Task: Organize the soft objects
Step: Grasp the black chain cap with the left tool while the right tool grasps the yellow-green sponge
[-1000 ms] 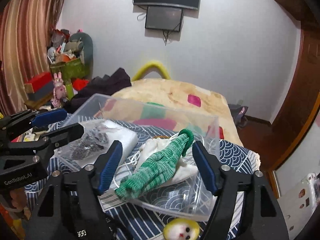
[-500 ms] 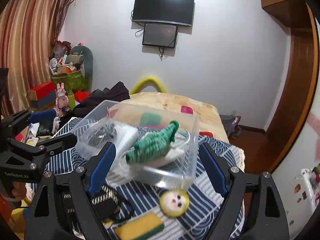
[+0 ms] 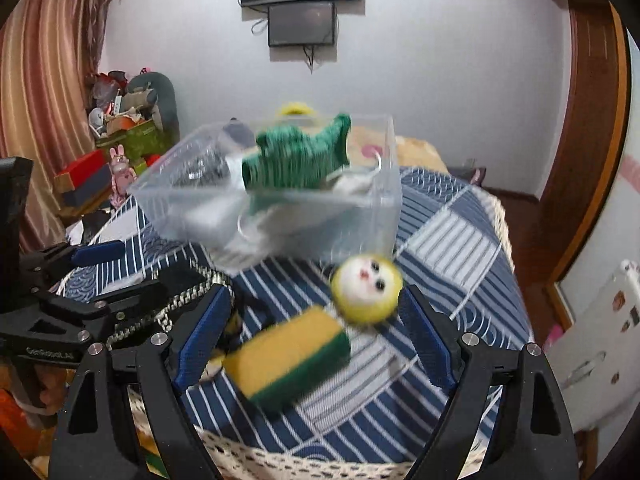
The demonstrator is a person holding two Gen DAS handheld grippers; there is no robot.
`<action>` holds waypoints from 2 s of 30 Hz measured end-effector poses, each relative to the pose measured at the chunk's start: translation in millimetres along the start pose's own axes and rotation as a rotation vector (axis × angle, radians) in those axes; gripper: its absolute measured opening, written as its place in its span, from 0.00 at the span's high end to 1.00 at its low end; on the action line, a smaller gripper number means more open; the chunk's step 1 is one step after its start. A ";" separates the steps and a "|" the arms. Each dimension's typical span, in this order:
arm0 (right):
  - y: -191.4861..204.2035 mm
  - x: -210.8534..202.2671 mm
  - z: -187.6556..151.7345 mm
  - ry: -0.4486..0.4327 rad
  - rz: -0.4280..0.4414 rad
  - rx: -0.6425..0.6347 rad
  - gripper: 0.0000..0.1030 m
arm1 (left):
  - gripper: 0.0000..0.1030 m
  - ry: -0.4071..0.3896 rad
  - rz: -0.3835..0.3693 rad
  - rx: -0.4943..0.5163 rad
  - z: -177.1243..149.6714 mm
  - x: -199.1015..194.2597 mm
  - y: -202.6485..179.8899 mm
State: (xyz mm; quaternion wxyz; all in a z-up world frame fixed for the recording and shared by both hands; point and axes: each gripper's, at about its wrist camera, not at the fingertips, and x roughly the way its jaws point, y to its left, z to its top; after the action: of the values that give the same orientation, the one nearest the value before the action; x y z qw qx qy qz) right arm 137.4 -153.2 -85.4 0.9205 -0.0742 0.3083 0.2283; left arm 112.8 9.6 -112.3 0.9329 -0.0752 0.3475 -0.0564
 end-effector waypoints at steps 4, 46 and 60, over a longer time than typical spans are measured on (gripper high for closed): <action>1.3 3.6 -10.8 0.029 0.011 0.000 0.20 | 0.27 -0.002 -0.028 -0.023 -2.3 6.2 1.2; 7.3 -21.6 -12.6 -0.039 0.033 0.013 0.57 | 0.95 -0.049 -0.032 0.019 5.1 -6.7 -1.3; 14.1 -34.0 22.4 -0.143 0.014 -0.017 0.58 | 0.99 -0.240 -0.004 0.016 41.4 -80.4 10.6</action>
State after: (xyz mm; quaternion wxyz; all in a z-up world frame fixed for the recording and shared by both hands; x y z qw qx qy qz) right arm 118.8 -147.3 -47.0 0.9379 -0.0635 0.2402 0.2423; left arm 80.1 36.8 -31.8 0.9683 -0.0746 0.2327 -0.0517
